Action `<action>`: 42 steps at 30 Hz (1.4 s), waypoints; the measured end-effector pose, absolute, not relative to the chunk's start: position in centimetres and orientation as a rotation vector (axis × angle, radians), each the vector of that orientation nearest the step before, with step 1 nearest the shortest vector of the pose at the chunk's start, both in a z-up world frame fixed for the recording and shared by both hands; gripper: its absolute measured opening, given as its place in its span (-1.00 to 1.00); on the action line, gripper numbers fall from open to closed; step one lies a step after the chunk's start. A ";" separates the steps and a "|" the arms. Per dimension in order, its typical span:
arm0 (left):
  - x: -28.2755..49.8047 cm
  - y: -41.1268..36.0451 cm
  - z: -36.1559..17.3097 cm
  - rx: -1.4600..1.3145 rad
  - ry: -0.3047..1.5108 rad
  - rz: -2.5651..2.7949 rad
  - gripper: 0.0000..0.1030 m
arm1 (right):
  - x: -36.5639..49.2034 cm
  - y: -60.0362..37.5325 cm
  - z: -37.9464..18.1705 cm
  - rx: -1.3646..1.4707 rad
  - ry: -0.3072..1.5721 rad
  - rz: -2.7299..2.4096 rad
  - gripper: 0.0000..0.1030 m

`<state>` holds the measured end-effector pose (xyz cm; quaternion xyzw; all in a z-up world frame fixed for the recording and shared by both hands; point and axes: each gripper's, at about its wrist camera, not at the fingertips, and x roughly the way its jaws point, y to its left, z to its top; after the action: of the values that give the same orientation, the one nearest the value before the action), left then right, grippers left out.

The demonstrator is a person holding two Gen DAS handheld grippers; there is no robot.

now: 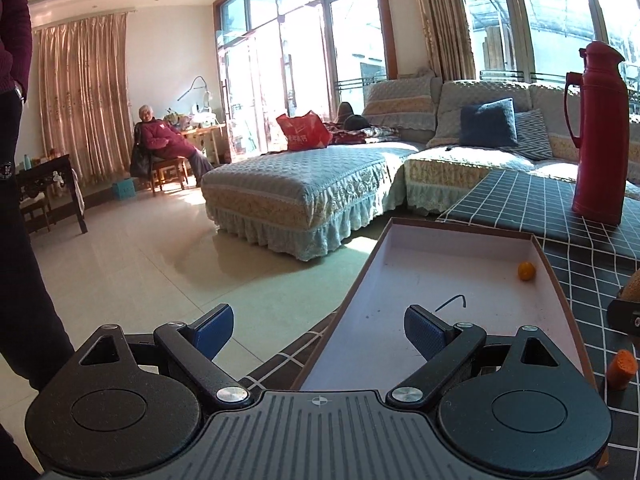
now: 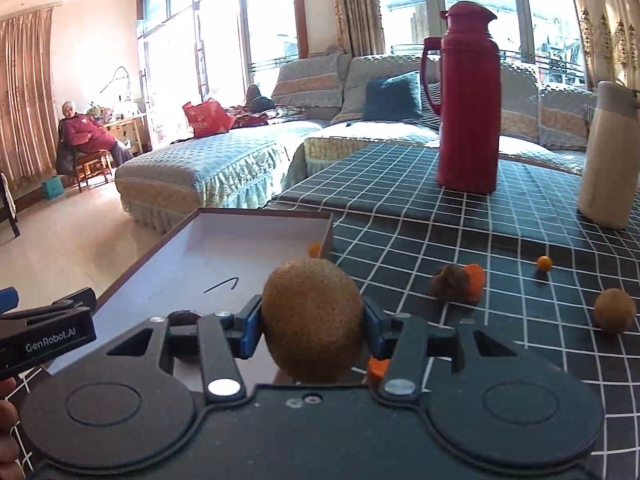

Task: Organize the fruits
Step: 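Carry the kiwi into the white tray and open the right tool, then grasp the orange carrot piece on the cloth with the left tool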

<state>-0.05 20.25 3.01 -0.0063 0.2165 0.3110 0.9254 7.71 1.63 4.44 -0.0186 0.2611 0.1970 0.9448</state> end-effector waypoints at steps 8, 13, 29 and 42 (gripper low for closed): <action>0.2 22.2 2.5 -0.040 0.456 0.667 0.79 | 7.1 5.9 2.0 -0.106 0.585 0.461 -0.05; 0.5 21.9 2.3 -0.036 0.456 0.661 0.79 | 5.8 6.2 2.2 -0.139 0.568 0.456 0.08; 1.8 13.5 2.6 0.017 0.447 0.453 0.79 | 2.2 -6.8 3.6 -0.090 0.430 0.091 0.72; 6.1 -1.0 0.4 0.199 0.495 0.336 0.79 | 1.8 -19.5 2.6 -0.030 0.396 -0.264 0.83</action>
<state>6.11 -1.05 0.40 0.0979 0.2437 0.1652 0.9507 1.85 -19.54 2.59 -0.0149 0.1962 -0.1307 0.9717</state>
